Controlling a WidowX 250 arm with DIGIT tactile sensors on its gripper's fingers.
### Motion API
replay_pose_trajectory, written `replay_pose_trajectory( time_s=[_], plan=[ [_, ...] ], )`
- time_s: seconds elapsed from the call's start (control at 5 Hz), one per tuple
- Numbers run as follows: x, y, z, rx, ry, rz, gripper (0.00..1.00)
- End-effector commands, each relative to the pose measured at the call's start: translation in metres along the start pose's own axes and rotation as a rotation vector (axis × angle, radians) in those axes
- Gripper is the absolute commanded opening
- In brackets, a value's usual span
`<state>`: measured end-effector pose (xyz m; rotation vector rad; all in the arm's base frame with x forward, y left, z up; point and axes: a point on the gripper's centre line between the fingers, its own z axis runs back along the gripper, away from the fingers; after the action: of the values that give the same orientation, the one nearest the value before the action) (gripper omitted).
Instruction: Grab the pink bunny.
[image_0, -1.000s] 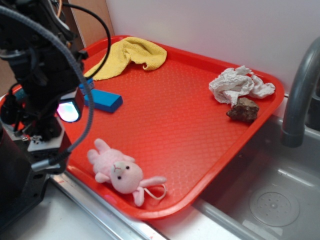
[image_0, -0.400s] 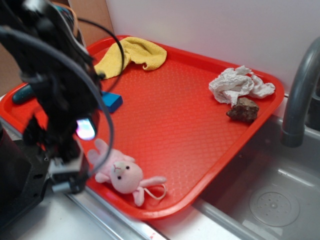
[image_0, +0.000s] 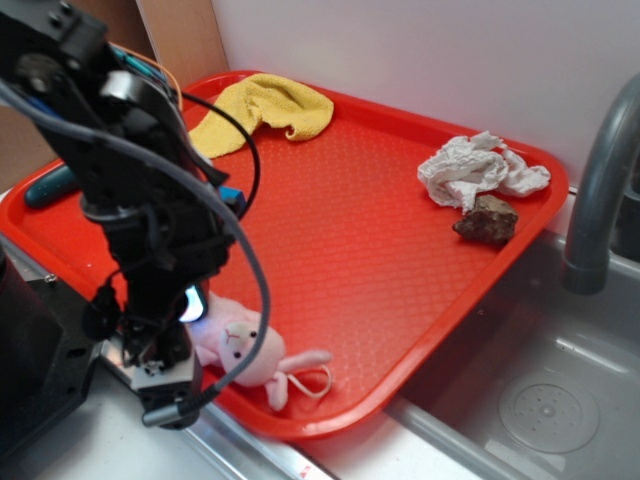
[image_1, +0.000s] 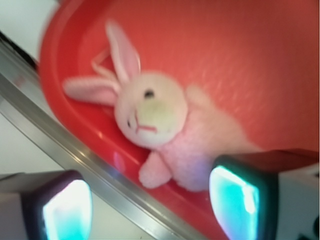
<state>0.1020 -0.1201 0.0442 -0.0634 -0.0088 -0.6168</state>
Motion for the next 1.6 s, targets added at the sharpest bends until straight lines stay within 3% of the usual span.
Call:
replay_pose_trajectory(
  time_s=[0.0, 0.2, 0.4, 1.0, 1.2, 1.4],
  plan=[
    [-0.001, 0.021, -0.006, -0.007, 0.054, 0.142, 1.0],
    [0.0, 0.032, -0.007, -0.003, 0.065, 0.18, 1.0],
    [0.005, 0.038, -0.002, 0.008, 0.051, 0.233, 0.0],
    [0.011, 0.047, 0.027, 0.022, 0.011, 0.305, 0.0],
    [-0.019, 0.067, 0.079, 0.028, -0.078, 0.532, 0.0],
    [-0.04, 0.079, 0.127, -0.002, -0.161, 0.605, 0.0]
  ],
)
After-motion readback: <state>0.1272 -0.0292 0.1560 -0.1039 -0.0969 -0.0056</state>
